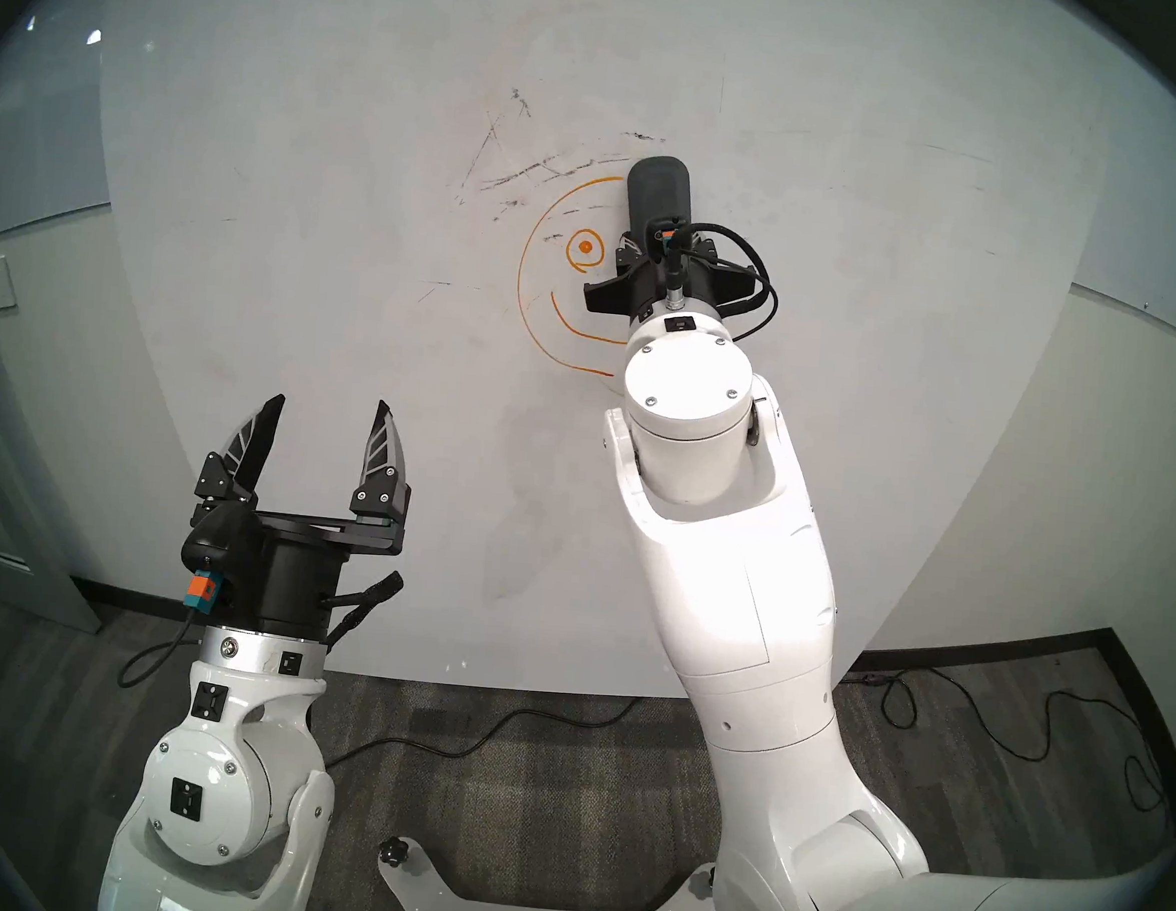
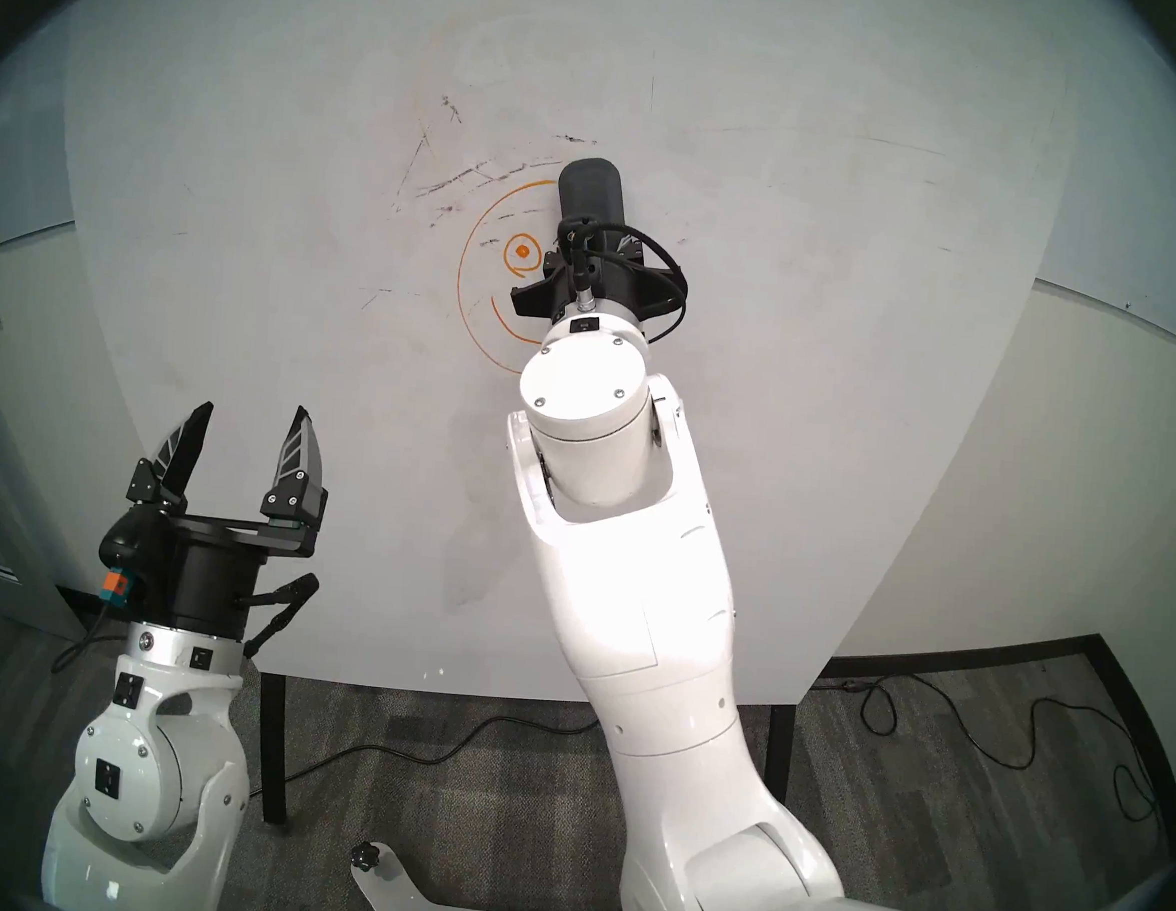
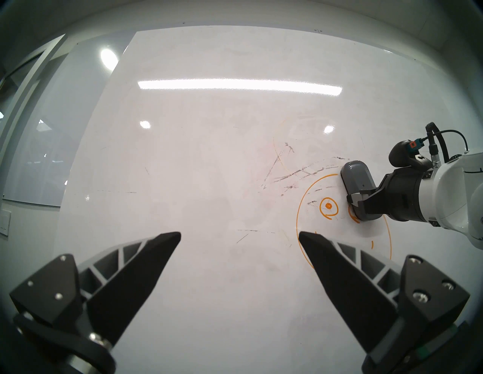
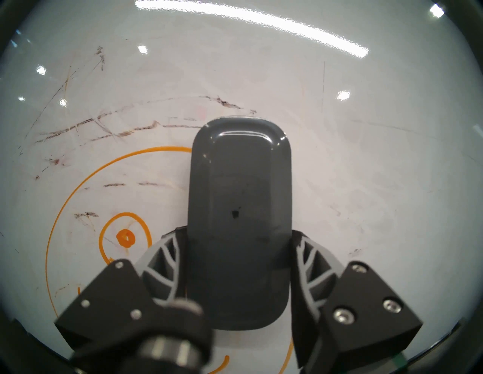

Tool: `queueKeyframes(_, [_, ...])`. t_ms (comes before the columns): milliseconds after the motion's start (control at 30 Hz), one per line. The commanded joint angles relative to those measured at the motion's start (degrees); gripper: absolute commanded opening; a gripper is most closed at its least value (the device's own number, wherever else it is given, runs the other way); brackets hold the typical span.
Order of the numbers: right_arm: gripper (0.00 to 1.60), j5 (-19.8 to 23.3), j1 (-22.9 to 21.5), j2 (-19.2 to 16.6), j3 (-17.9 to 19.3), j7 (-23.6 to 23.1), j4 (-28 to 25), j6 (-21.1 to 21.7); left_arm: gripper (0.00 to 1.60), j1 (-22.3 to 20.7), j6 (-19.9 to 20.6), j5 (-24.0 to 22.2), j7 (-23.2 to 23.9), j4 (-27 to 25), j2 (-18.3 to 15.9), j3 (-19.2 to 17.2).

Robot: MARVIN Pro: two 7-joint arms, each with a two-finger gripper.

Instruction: Erase all marks on the whiteboard with the eraser

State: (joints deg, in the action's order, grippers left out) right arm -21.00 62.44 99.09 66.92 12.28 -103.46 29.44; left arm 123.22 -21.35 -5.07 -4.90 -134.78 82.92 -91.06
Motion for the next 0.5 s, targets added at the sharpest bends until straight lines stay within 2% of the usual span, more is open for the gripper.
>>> queueKeyframes(0, [0.0, -0.8, 0.5, 0.8, -2.9, 0.2, -2.1, -0.4, 1.6, 0.0, -0.1, -0.1, 0.1, -1.1, 0.0, 0.0])
queueKeyframes(467, [0.0, -1.4, -0.7, 2.2, -4.8, 0.7, -0.1, -0.3, 1.6, 0.0, -0.1, -0.1, 0.1, -1.1, -0.1, 0.0])
